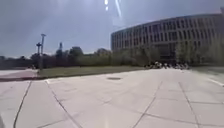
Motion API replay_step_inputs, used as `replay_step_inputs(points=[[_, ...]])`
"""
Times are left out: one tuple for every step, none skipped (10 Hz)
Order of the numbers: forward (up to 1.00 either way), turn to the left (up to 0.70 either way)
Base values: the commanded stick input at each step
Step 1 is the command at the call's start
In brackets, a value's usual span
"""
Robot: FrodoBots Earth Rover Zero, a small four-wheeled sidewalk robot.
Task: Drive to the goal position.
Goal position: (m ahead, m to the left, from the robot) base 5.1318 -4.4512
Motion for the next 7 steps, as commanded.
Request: replay_step_inputs(points=[[0.70,-0.35],[0.70,-0.35],[0.70,-0.35],[0.70,-0.34],[0.70,-0.16],[0.70,-0.05],[0.70,-0.01]])
